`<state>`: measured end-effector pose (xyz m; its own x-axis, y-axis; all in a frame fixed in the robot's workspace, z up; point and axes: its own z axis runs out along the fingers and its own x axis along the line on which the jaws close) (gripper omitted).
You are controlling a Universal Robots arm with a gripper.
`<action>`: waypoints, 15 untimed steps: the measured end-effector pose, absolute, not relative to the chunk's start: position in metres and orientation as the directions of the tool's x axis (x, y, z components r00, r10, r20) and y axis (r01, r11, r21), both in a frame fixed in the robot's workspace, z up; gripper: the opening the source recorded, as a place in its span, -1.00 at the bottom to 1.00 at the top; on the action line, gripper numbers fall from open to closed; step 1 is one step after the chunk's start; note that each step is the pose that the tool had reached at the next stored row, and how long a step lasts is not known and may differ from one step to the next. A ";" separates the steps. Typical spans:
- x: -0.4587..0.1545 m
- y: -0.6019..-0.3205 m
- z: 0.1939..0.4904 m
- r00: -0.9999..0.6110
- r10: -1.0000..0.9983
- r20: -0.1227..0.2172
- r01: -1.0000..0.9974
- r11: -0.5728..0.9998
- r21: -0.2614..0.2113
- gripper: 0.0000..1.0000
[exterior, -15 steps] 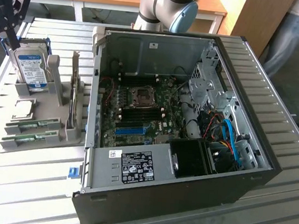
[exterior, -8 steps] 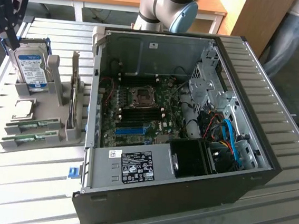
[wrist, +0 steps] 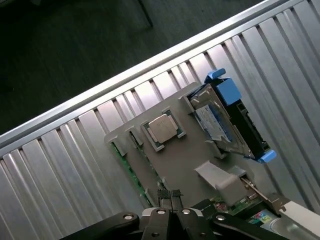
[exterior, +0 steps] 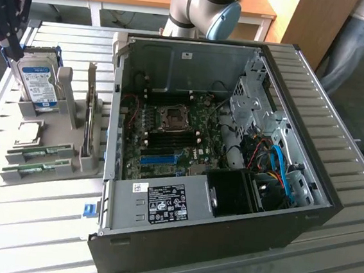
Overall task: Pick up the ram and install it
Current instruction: 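Pick up the ram and move it above insertion slot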
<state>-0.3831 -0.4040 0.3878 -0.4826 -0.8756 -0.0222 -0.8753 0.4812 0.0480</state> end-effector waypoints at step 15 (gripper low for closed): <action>-0.383 -0.404 0.388 -0.260 -0.965 -0.022 -0.965 0.259 0.048 -0.78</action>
